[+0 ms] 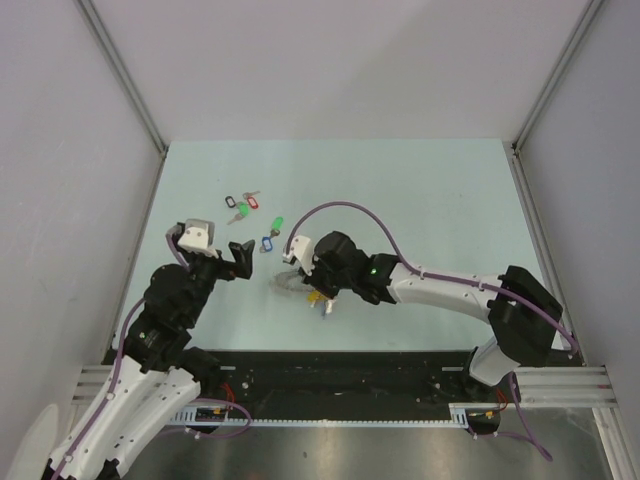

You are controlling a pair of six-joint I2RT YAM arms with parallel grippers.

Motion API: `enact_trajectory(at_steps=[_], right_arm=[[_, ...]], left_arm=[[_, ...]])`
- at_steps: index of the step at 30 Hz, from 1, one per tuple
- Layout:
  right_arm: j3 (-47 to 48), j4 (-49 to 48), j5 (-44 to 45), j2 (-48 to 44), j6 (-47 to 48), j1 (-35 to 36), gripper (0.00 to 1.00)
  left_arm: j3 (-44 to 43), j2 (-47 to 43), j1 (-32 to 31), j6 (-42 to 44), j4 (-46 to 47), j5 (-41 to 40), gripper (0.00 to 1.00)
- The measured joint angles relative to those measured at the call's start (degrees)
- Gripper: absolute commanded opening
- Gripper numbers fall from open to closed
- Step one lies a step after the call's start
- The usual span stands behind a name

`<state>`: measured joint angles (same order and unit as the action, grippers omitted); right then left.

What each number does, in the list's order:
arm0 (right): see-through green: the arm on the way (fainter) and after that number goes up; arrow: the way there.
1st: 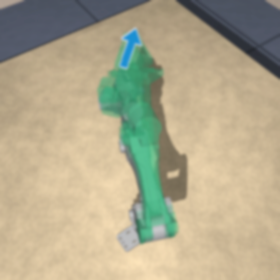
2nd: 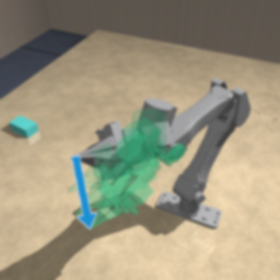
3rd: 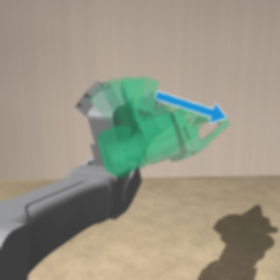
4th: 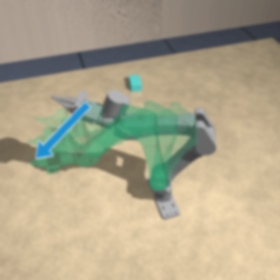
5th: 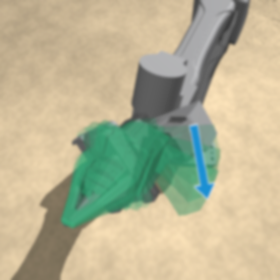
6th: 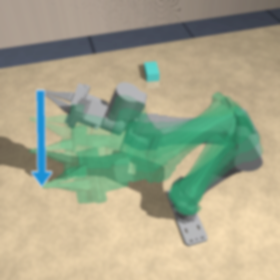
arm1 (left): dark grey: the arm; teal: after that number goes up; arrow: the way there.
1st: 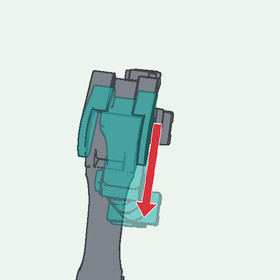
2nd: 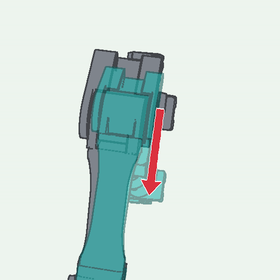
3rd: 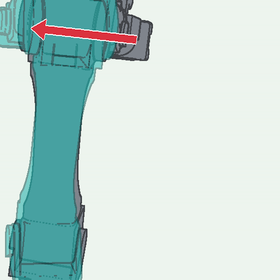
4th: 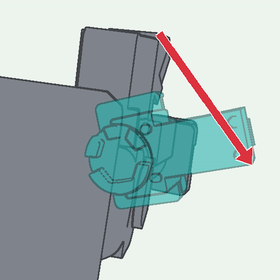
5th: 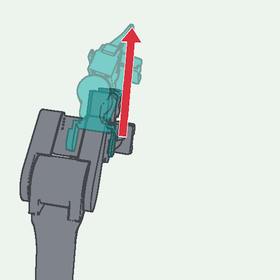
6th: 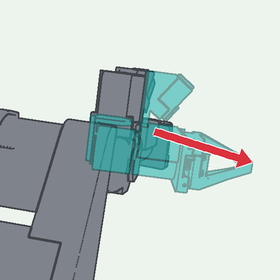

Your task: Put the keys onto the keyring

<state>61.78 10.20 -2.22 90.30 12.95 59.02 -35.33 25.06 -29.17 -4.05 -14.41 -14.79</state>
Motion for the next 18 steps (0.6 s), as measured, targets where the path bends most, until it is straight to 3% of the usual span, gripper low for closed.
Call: enact_trajectory(at_steps=[8, 18], right_arm=[[-1.57, 3.48, 2.49, 0.92, -5.97, 1.92, 0.32], [-3.34, 6.73, 5.79, -3.15, -11.54, 3.13, 0.49]], left_arm=[[0.0, -0.24, 0.0, 0.0, -0.02, -0.11, 1.0], [0.0, -0.44, 0.0, 0.0, 0.0, -0.09, 1.0]])
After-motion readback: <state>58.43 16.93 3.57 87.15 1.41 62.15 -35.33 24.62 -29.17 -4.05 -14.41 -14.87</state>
